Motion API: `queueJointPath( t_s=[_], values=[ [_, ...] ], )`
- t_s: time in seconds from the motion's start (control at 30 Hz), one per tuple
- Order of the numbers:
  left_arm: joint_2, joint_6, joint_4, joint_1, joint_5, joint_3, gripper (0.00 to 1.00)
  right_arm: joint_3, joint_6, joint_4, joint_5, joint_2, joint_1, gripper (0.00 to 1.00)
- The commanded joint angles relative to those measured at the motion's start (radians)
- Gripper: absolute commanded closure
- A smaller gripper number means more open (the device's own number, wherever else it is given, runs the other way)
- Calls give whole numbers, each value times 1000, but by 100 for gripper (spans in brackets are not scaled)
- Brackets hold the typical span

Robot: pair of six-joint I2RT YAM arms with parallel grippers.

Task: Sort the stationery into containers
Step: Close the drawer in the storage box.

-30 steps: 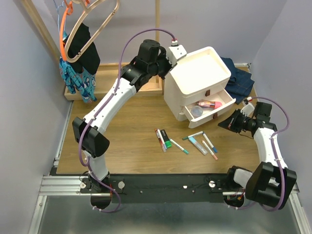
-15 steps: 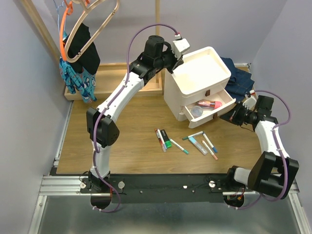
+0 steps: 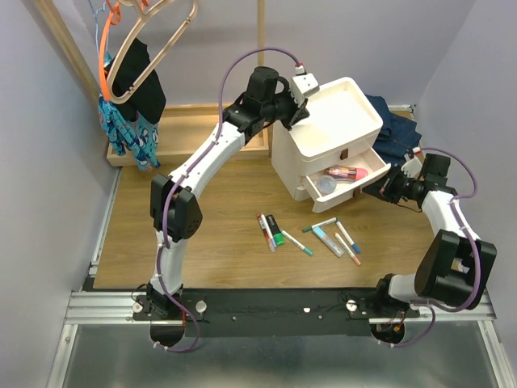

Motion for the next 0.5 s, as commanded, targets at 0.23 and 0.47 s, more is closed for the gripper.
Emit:
queueJointPath(
  t_s=[0.23, 0.47],
  values=[
    [54, 20, -16, -40, 70, -3, 100, 172, 57, 88, -89, 143, 125, 99],
    [65, 9, -26, -58, 80, -20, 100, 212, 143, 143, -108, 211, 159, 99]
  ],
)
